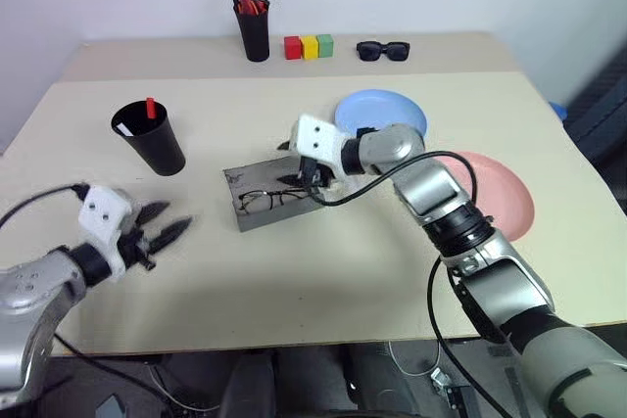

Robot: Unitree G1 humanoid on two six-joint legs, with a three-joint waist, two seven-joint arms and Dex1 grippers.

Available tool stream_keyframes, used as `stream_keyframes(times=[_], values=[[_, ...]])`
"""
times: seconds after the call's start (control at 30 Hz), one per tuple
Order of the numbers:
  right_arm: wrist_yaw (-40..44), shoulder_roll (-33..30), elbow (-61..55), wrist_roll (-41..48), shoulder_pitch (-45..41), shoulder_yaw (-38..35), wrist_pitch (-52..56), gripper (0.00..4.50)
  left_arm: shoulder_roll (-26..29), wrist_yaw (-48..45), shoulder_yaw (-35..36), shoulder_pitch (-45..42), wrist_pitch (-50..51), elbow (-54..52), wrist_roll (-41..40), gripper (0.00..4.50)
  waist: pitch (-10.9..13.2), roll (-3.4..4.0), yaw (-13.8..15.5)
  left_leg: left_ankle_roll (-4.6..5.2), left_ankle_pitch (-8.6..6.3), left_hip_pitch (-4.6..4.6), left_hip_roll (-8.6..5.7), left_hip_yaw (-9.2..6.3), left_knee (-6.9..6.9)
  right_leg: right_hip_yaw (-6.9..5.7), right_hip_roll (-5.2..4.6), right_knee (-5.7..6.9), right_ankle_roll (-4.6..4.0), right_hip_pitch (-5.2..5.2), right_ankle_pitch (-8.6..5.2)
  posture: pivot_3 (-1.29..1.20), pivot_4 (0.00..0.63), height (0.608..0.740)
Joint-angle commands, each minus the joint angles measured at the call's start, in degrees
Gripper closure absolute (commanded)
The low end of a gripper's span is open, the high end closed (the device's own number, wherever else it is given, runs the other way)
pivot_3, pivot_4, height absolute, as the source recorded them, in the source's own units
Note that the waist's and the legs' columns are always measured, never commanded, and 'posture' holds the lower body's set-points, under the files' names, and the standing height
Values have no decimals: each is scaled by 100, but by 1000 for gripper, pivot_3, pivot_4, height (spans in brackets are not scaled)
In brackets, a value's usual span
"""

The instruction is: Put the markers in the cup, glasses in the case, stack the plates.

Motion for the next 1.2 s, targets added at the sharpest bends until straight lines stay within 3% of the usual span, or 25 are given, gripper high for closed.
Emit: stream_keyframes(times=[0.03, 0.07, 0.13, 0.23, 0.37, 0.53, 0.63, 0.9, 1.2], values=[[146, -367, -904, 228, 471, -333, 17, 1686, -114, 562, -440, -1005, 487, 207, 48, 3874, -1, -2, 85, 0, 0, -1, 0, -1, 0, 0, 0, -2, 2, 2, 1, 0, 150, 740], [229, -575, -1288, 313, 780, -420, 6, 1686, -244, 744, -659, -1574, 752, 377, 19, 4242, -4, -6, 106, 0, 0, 0, 0, -2, 1, -1, 0, -2, 3, 4, 1, 0, 150, 740], [323, -846, -1858, 467, 1268, -571, -22, 1686, -497, 1038, -935, -2432, 1192, 815, -11, 4242, -3, -6, 209, 0, 0, -3, -6, -9, 4, -6, -2, -3, 6, 11, 2, 0, 150, 740], [304, -1049, -2328, 625, 1752, -716, 40, 1686, -705, 1262, -1203, -3173, 1698, 1462, 74, 4242, -1, -3, 123, 0, 0, -5, -6, -3, 6, -3, -3, -5, 9, 8, 3, 0, 150, 740], [-120, -1228, -3014, 1017, 2934, -1300, 801, 1686, -889, 1060, -2142, -4414, 1310, 3009, 709, 4242, -3, -7, 89, 0, 0, -2, -5, -14, 0, -8, 4, 0, 8, 6, 2, 0, 150, 740], [-759, -993, -3527, 1615, 3710, -2008, 1635, 1686, -1119, 639, -2590, -5188, 858, 4648, 1070, 4242, -3, -6, 58, 0, 0, -1, -6, -4, 4, -1, 2, -1, 8, 3, 2, 0, 150, 740], [-1000, -986, -3704, 1662, 3942, -2102, 1764, 1686, -1106, 130, -2774, -5300, 738, 5047, 1152, 4242, -2, -6, 63, 0, 1, -1, -5, -6, 3, -1, 4, 1, 8, 2, 2, 0, 150, 740], [-1309, -958, -3670, 1656, 3966, -1999, 1645, 1686, -737, -1191, -2990, -4764, 608, 4176, 1006, 4242, -2, -5, 82, 0, 1, -5, -5, -6, 0, 0, 3, -2, 9, 2, 1, 0, 150, 740], [-1405, -939, -3120, 1540, 3612, -1863, 1306, 1686, -346, -1615, -2856, -3425, 410, 1904, 737, 4242, -2, -5, 85, 0, 1, -4, -4, -5, 2, 2, 1, -1, 8, 4, 1, 0, 150, 740]])
